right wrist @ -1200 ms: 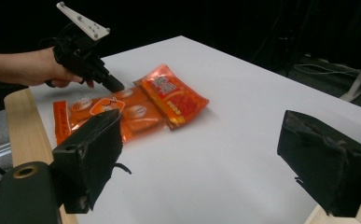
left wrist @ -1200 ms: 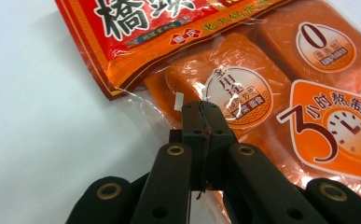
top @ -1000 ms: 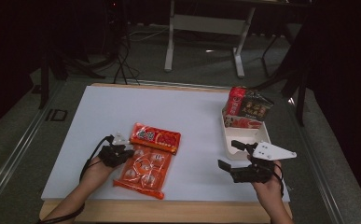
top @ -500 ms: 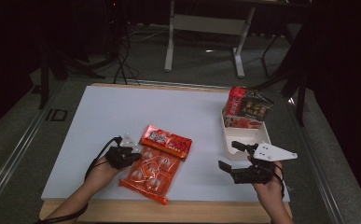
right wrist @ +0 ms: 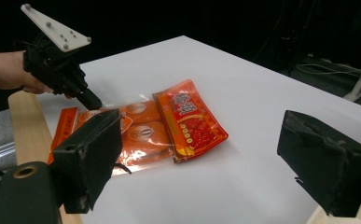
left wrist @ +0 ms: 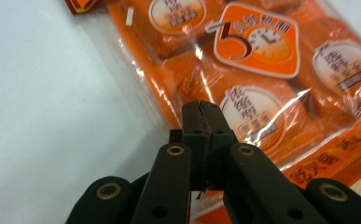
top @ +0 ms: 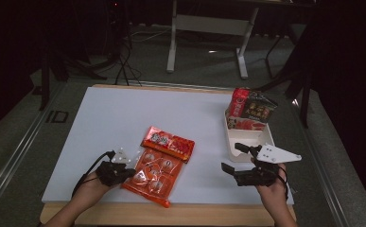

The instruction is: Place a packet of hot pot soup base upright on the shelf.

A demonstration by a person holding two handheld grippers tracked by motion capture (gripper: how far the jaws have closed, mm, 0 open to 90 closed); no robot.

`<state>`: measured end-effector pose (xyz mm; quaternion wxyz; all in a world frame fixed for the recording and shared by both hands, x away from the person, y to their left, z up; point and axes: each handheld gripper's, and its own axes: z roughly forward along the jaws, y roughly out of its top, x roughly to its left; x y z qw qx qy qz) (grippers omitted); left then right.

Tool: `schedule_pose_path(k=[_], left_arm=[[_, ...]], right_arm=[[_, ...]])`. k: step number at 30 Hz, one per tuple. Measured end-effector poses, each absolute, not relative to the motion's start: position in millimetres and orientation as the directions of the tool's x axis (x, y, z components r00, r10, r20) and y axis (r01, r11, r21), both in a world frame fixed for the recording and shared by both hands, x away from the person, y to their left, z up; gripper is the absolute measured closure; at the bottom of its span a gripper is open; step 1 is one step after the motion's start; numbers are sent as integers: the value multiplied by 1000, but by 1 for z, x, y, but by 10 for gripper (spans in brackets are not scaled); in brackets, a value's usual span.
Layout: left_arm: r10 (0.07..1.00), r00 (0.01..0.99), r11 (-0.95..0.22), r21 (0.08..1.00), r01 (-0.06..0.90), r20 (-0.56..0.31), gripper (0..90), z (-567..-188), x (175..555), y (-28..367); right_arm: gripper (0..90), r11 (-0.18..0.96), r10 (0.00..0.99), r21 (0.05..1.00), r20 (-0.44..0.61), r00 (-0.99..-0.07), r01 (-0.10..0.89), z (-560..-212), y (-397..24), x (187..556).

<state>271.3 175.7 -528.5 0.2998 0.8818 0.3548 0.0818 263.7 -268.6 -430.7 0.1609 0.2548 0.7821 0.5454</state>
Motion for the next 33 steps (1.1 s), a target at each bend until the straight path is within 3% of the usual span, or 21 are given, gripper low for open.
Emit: schedule_pose_path(k=[33], left_arm=[[590,793,-559,630,538,-153,897,-533,265,122]], right_arm=[[153,296,545,938,-8,-838,183,-433,-263,263]])
